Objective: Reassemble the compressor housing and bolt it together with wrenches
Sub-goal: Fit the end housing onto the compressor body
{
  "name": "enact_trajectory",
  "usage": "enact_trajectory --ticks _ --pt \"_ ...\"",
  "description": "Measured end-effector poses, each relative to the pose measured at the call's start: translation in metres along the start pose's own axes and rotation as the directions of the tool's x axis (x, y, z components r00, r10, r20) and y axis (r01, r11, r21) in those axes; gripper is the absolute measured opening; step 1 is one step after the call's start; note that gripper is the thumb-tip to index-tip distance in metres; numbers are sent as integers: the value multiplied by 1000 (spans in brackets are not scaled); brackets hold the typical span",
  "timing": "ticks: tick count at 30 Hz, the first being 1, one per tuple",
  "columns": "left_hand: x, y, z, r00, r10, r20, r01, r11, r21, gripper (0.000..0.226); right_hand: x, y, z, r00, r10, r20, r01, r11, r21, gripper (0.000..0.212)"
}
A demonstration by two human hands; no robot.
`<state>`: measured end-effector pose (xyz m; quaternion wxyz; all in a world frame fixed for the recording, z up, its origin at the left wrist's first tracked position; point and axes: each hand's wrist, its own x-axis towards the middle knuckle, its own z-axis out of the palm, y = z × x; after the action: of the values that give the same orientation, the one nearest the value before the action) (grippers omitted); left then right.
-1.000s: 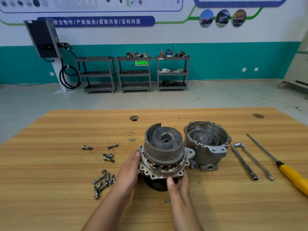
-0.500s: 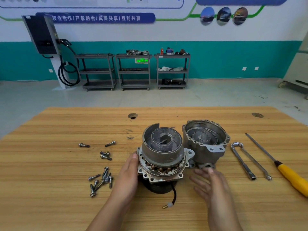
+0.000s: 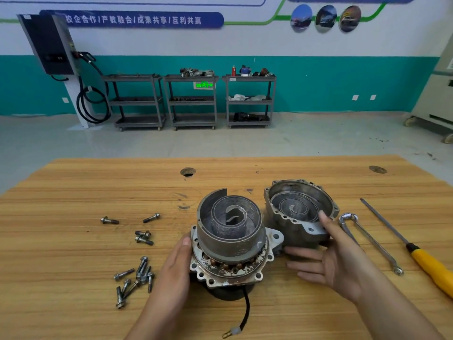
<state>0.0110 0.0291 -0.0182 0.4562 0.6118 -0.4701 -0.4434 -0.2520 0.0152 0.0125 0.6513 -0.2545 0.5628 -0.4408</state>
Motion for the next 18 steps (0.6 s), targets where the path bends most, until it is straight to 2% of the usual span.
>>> enact_trajectory --ticks 3,7,12,18 --pt "-1 1 0 1000 -10 -10 9 999 -36 64 3 -4 1 999 40 7 -39 999 -36 67" --pt "-2 3 2 1000 -1 -28 0 1000 -21 79 7 -6 1 997 68 37 -69 998 6 50" --pt "-3 4 3 999 7 -36 -8 1000 -30 84 11 -11 -1 995 93 35 -94 994 54 57" --pt "-5 7 3 1000 12 -19 -12 999 -42 84 11 -22 -1 982 165 90 -174 979 106 55"
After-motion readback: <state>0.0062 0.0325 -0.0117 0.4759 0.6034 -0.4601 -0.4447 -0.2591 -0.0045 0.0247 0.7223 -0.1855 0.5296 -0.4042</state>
